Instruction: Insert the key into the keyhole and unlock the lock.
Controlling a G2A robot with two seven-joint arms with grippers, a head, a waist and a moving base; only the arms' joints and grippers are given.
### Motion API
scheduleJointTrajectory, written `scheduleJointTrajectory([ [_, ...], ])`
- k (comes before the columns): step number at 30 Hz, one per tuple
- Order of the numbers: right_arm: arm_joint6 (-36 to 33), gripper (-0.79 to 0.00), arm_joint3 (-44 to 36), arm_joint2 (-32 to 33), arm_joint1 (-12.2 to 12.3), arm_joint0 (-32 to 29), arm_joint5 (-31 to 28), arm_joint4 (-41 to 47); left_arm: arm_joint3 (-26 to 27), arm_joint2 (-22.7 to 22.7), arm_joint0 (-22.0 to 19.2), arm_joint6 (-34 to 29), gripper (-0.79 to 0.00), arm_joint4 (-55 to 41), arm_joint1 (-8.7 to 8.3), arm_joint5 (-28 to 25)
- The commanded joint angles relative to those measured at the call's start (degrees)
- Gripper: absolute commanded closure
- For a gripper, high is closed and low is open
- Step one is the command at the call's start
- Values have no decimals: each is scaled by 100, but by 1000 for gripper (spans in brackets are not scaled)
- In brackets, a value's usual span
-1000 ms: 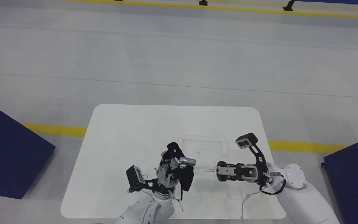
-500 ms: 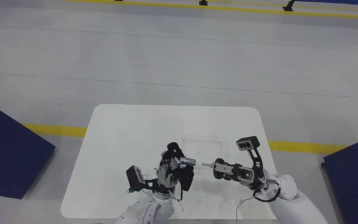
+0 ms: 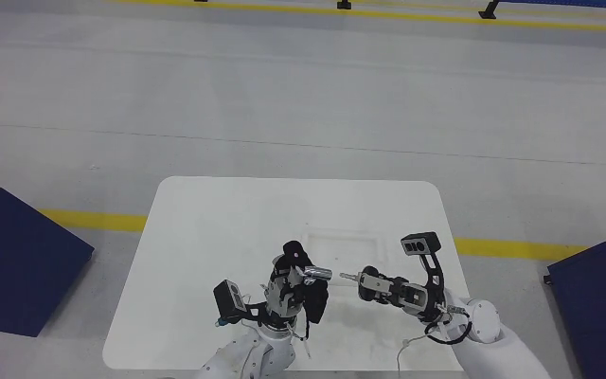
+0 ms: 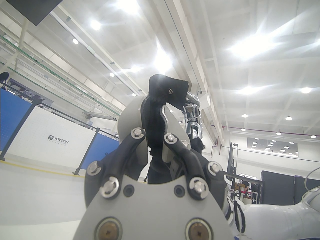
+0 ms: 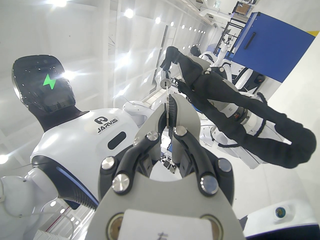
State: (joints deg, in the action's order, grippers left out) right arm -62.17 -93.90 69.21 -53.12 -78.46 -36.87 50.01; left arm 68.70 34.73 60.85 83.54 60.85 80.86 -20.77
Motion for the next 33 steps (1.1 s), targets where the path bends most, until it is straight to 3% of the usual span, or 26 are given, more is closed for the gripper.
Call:
scheduleJointTrajectory([
  [1,132,0,-119,-23,-15,-63,38,-147,0,0,0,0,0,0,0,0],
  [33,313,0,-408,116,-181,-155,134,-509,0,0,0,0,0,0,0,0],
])
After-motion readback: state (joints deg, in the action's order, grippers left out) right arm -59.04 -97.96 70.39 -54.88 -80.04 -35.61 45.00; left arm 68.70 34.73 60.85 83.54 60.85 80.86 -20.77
